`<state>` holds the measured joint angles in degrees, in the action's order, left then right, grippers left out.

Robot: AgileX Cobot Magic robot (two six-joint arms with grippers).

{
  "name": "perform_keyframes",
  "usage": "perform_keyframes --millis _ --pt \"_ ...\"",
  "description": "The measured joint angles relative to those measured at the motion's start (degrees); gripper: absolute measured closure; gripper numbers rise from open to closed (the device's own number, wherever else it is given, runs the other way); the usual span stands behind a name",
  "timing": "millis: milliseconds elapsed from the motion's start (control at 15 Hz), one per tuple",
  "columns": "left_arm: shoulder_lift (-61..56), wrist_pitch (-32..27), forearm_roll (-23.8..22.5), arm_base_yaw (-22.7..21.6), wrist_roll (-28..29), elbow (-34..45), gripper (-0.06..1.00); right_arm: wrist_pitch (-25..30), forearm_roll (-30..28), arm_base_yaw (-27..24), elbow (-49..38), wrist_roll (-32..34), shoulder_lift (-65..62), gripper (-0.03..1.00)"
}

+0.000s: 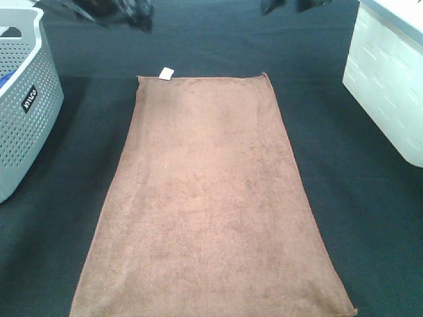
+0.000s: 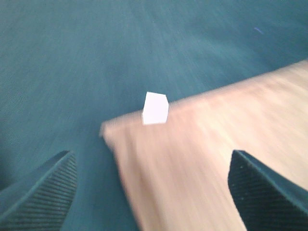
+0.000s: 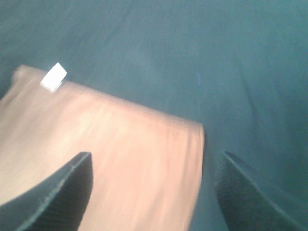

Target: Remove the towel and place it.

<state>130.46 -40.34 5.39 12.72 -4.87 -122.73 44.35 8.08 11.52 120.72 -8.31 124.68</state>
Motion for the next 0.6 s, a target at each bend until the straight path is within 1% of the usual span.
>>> perform_keyframes --millis 67,133,200,333,400,467,533,600 --pt "-3.15 -4.30 -1.60 -2.06 2.35 0.00 0.13 3.67 -2.01 -1.03 0.00 3.21 -3.04 0.28" --pt "-6.30 -8.31 -3.55 -4.98 3.44 -0.11 0.13 7.56 -3.21 -2.98 0.06 5.10 -6.02 0.28" --pt "-9.17 -11.75 -4.70 -7.79 3.38 -0.17 0.13 11.23 -4.01 -4.81 0.06 6.02 -8.42 0.28" --pt "-13.35 -19.82 -5.39 -12.03 2.69 -0.17 0.13 19.71 -4.93 -5.79 -0.11 6.42 -12.26 0.28" --pt "-15.41 -23.03 -5.39 -12.66 2.29 0.29 0.13 21.72 -4.53 -5.56 -1.26 6.47 -14.21 0.28" --pt "-17.82 -25.10 -5.39 -12.78 2.06 2.46 0.13 22.12 -4.07 -5.39 -4.58 6.59 -16.84 0.29" --pt "-20.51 -25.55 -5.39 -12.78 2.06 6.36 0.13 21.60 -3.72 -5.33 -9.57 7.51 -20.40 0.31" --pt "-23.89 -25.32 -5.39 -12.78 2.18 11.97 0.13 20.34 -3.72 -5.33 -16.90 7.91 -25.55 0.31"
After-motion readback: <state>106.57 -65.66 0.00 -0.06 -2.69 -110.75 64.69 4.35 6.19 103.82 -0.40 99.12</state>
